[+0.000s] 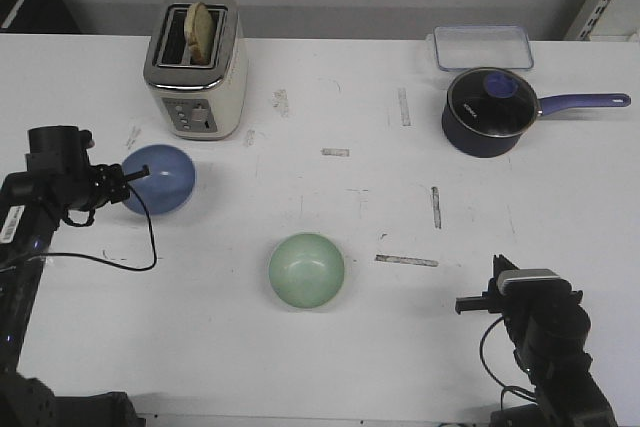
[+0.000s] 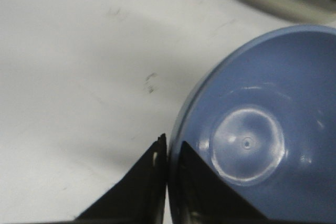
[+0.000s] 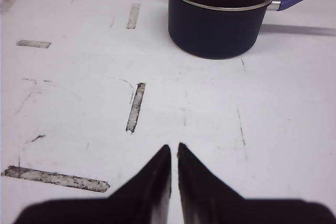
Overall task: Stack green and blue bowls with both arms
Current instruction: 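Lift the blue bowl with the left gripper and lower it into the green bowl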
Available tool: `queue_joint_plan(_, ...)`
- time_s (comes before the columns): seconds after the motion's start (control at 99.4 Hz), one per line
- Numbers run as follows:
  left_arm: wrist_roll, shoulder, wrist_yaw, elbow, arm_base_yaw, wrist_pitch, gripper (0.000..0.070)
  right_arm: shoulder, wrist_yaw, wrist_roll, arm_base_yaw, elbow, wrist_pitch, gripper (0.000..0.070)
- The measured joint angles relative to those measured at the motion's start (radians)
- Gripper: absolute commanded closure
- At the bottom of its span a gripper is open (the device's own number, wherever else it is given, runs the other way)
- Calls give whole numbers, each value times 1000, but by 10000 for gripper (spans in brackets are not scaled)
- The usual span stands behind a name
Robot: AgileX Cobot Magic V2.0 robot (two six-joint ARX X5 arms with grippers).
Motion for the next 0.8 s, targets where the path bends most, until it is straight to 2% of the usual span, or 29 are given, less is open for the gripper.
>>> queue_joint_plan(0.121, -34, -116, 68, 12, -46, 4, 700, 0, 0, 0, 0, 0, 0, 688)
queue_joint_plan(0.252, -52, -201, 114, 12, -154, -13, 700, 0, 0, 0, 0, 0, 0, 688)
queue_joint_plan(0.604, -80, -198, 121, 12, -577, -107, 700, 0, 0, 0, 0, 0, 0, 688)
queue_joint_plan(0.805, -59, -85, 110, 12, -694, -150, 700, 0, 0, 0, 0, 0, 0, 688)
